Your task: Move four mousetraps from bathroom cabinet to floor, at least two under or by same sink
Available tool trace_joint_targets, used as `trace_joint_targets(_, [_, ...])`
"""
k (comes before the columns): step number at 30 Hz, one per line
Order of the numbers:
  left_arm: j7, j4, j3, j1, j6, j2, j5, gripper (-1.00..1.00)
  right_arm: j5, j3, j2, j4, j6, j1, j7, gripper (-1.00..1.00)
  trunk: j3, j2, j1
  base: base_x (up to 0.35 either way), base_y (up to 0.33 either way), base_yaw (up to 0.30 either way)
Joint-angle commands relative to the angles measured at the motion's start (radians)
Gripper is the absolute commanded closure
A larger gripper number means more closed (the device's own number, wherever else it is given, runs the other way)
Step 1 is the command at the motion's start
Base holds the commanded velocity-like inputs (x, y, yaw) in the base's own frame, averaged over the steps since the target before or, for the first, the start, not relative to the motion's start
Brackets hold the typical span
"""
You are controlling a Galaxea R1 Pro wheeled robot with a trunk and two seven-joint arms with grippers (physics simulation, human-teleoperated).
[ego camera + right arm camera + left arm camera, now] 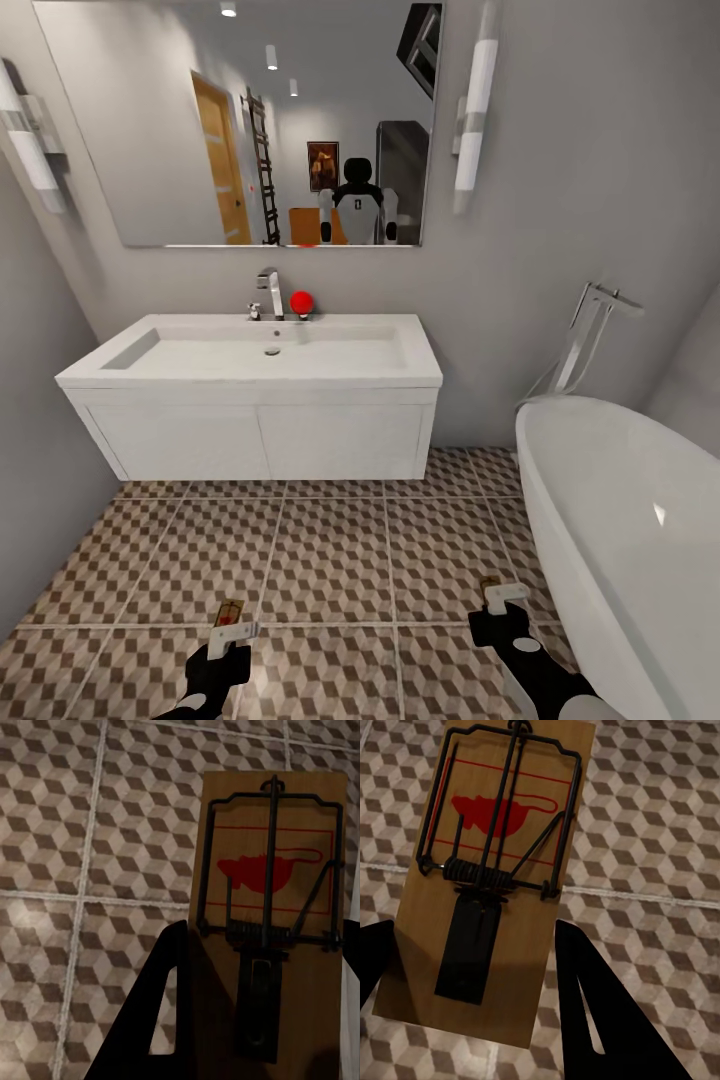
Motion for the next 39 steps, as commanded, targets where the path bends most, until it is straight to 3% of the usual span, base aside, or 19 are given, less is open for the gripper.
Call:
trace_joint_targets(1, [0.005, 0.004, -0.009, -0.002, -0.006, -0.001, 0.004, 1.0, 0.01, -0.007, 0.0, 0.002, -0.005, -0.001, -0.001, 1.0, -0.001, -0.001, 0.0, 0.0, 0.0, 0.0])
trace_joint_targets(17, [0.005, 0.004, -0.009, -0.002, -0.006, 0.0, 0.003, 1.0, 0.011, -0.007, 0.0, 0.002, -0.005, -0.001, -0.001, 1.0, -0.001, -0.001, 0.0, 0.007, 0.0, 0.043])
trace_joint_targets(39, [0.005, 0.004, -0.009, -0.002, -0.006, 0.0, 0.003, 1.0, 0.011, -0.006, 0.008, 0.002, -0.005, 0.002, -0.001, 1.0, -0.001, -0.001, 0.0, 0.126, 0.0, 0.0])
